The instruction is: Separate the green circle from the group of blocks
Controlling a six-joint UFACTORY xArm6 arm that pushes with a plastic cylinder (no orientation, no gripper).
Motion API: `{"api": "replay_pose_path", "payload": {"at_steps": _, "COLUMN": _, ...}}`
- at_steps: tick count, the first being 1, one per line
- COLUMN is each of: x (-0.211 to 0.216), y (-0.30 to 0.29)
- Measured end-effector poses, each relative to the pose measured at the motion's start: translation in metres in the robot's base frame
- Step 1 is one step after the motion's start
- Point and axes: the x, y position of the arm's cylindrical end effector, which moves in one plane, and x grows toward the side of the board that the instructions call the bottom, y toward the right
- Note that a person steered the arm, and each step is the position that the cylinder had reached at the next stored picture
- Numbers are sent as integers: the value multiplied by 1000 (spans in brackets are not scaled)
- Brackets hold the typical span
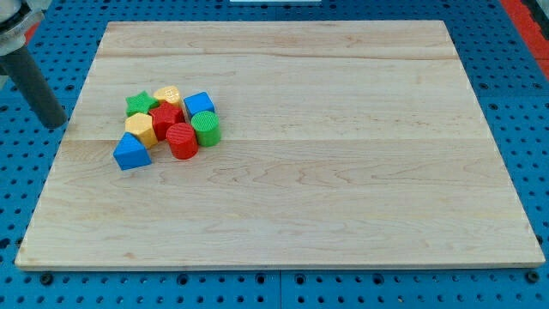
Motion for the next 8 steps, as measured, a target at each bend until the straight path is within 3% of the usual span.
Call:
{"api": "replay_pose_path", "payload": {"at_steps": 4, "x": -4, "y": 3}}
{"api": "replay_pose_path", "payload": {"at_steps": 8, "x": -20, "y": 77}}
